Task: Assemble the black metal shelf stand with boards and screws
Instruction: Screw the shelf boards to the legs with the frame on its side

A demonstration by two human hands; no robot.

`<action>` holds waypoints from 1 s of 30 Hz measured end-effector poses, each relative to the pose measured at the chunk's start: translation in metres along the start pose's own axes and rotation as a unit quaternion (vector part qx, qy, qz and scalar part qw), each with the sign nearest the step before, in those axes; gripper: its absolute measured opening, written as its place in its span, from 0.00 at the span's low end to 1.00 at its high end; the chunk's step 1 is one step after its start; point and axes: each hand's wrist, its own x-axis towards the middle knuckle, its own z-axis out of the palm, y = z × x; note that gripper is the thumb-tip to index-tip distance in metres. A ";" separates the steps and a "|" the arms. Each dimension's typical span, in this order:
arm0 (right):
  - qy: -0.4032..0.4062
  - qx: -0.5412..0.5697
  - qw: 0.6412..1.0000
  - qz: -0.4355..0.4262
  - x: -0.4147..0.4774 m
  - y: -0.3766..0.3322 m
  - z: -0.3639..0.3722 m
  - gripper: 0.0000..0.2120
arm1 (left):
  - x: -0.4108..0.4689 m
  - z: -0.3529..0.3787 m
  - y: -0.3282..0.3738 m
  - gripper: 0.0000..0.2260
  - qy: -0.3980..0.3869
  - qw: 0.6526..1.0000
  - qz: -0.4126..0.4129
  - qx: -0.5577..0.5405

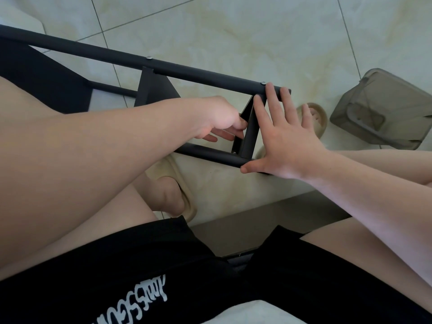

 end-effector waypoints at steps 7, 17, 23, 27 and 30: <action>-0.002 -0.017 1.000 0.004 0.000 0.001 -0.001 0.68 | 0.001 -0.001 0.000 0.04 -0.009 1.000 -0.010 0.027; -0.007 -0.019 1.000 0.003 0.000 0.000 -0.001 0.68 | -0.003 -0.005 -0.001 0.06 -0.023 0.997 -0.018 0.070; -0.010 -0.013 1.000 0.003 0.000 0.000 -0.003 0.68 | -0.006 -0.006 -0.001 0.05 -0.005 0.995 -0.008 0.099; -0.011 -0.013 1.000 0.002 -0.001 0.000 -0.004 0.68 | -0.008 -0.007 -0.002 0.07 -0.008 0.992 -0.003 0.123; -0.011 -0.012 1.000 0.002 -0.002 -0.001 -0.005 0.68 | -0.010 -0.008 -0.003 0.06 -0.012 0.990 0.005 0.142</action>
